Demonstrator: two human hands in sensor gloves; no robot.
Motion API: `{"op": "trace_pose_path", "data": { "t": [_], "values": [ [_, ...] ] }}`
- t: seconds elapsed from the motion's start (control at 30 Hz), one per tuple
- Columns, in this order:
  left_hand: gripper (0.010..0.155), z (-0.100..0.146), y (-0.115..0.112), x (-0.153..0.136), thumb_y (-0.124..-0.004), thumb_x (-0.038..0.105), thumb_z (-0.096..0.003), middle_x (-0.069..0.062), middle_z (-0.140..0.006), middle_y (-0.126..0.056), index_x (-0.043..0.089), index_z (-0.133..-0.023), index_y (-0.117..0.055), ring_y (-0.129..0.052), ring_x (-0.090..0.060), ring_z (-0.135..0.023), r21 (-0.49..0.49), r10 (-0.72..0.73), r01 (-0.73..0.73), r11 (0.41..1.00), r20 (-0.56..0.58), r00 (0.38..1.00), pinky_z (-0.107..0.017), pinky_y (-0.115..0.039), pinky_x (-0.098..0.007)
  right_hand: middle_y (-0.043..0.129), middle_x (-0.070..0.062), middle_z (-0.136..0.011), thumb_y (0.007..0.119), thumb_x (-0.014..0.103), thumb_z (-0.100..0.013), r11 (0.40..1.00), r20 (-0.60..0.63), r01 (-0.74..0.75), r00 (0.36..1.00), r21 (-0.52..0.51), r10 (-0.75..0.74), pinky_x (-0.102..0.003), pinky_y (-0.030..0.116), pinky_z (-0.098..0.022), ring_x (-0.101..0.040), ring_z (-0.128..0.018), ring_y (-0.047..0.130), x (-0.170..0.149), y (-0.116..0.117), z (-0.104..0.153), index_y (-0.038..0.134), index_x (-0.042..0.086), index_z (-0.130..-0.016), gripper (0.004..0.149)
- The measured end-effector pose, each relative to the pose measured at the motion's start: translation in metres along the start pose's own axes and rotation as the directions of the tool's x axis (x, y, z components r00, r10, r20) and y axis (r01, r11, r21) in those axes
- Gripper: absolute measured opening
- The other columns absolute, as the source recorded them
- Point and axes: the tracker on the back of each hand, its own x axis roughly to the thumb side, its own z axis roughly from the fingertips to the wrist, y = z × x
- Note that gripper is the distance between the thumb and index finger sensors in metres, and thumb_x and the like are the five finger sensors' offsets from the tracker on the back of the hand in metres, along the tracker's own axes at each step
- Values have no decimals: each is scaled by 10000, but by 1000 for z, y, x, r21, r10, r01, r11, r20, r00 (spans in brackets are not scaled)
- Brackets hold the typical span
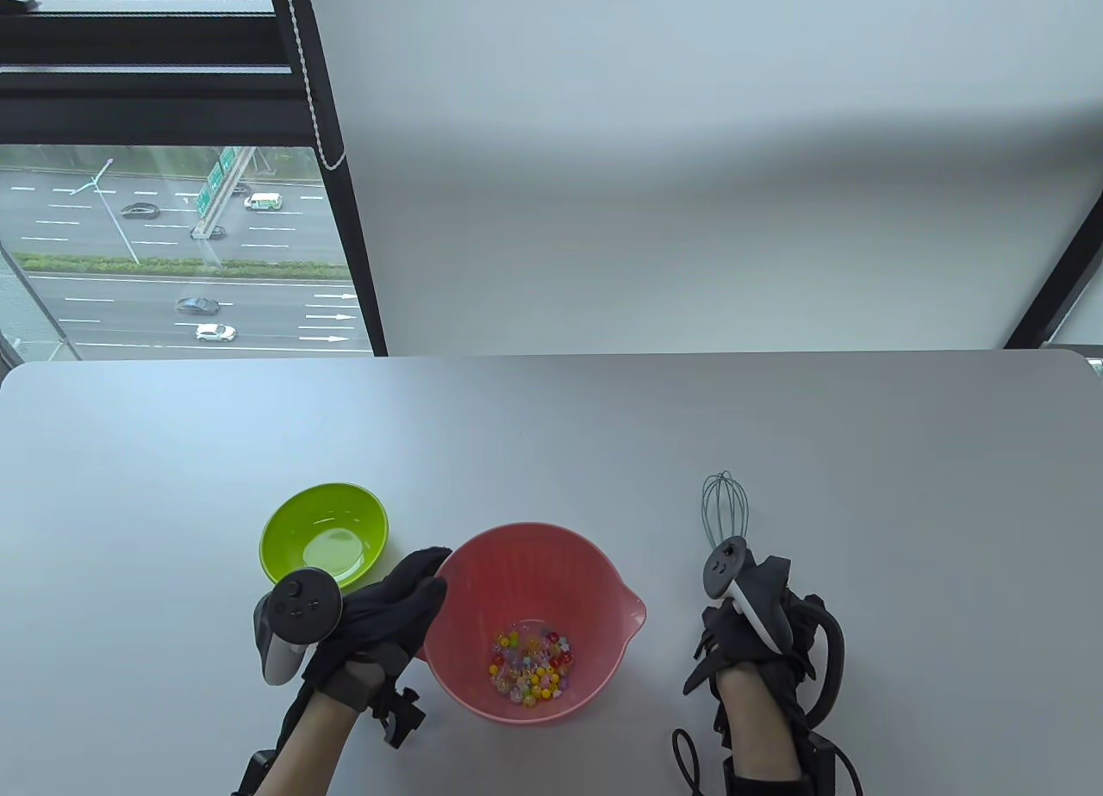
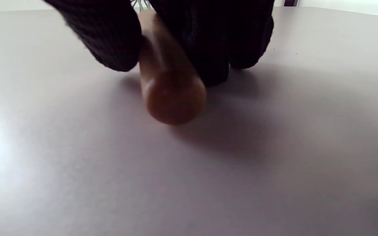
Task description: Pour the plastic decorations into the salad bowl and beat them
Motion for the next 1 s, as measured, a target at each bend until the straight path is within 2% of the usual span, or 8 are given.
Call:
{"op": "trace_pose_path", "data": {
  "t": [0.1, 0.23, 0.33, 0.43, 0.53, 0.7, 0.77, 1.0],
  "values": [
    [645, 0, 0, 0, -636, 554, -559, -5, -430, -938, 84, -995, -709, -948, -286, -420, 1, 1, -1, 1000, 0, 1000, -694, -637, -578, 893, 20, -779, 772, 540, -541, 985, 59, 137, 990, -109, -131, -547, 363, -756, -307, -856, 746, -3, -2, 0, 613, 157, -1052, 658],
    [646, 0, 0, 0, -635, 556, -558, -5, -429, -938, 84, -993, -712, -948, -287, -420, 3, 4, -4, 1000, 0, 1000, -694, -638, -578, 824, 49, -833, 654, 530, -574, 914, 204, 271, 955, -301, -216, -546, 348, -771, -282, -900, 681, -3, -11, 10, 527, 244, -1084, 598],
    [648, 0, -1, 0, -634, 558, -558, -5, -427, -939, 84, -992, -713, -949, -287, -417, 5, 7, -7, 1000, 0, 1000, -693, -638, -579, 835, 97, -819, 623, 570, -567, 819, 306, 386, 912, -425, -272, -538, 417, -773, -246, -869, 740, -1, -19, 22, 524, 273, -1082, 603],
    [647, 0, -1, 0, -634, 558, -559, -5, -428, -938, 84, -992, -712, -948, -288, -418, 3, 9, -9, 1000, -1, 1000, -693, -639, -578, 943, 161, -637, 640, 650, -532, 704, 445, 527, 835, -476, -324, -492, 565, -745, -172, -715, 896, -3, -28, 34, 642, 292, -1020, 605],
    [648, 0, -1, 0, -634, 560, -558, -5, -427, -939, 84, -991, -714, -949, -288, -417, 3, 10, -10, 1000, -1, 1000, -692, -640, -579, 987, 185, -502, 643, 691, -512, 623, 544, 632, 756, -462, -363, -456, 645, -713, -136, -604, 958, -4, -33, 42, 745, 298, -943, 592],
    [650, 0, -1, 0, -632, 562, -558, -4, -428, -938, 84, -991, -715, -948, -288, -418, 2, 15, -15, 1000, -2, 1000, -692, -640, -578, 990, 169, -455, 663, 705, -511, 503, 721, 837, 484, -215, -496, -444, 643, -717, -140, -585, 958, -1, -40, 48, 793, 290, -899, 582],
    [649, 0, -1, 0, -632, 563, -559, -5, -428, -938, 85, -991, -715, -948, -288, -418, 1, 19, -19, 1000, -3, 1000, -692, -640, -579, 987, 174, -469, 682, 704, -509, 516, 762, 841, 440, -164, -475, -441, 636, -726, -136, -605, 952, 1, -43, 50, 784, 299, -904, 574],
    [650, 0, -1, 0, -629, 563, -558, -5, -428, -938, 85, -990, -717, -948, -288, -418, 1, 25, -25, 1000, -5, 1000, -692, -641, -579, 976, 187, -475, 734, 709, -495, 485, 785, 858, 414, -167, -462, -448, 631, -734, -130, -625, 945, 1, -47, 56, 776, 311, -908, 575]
  ]
}}
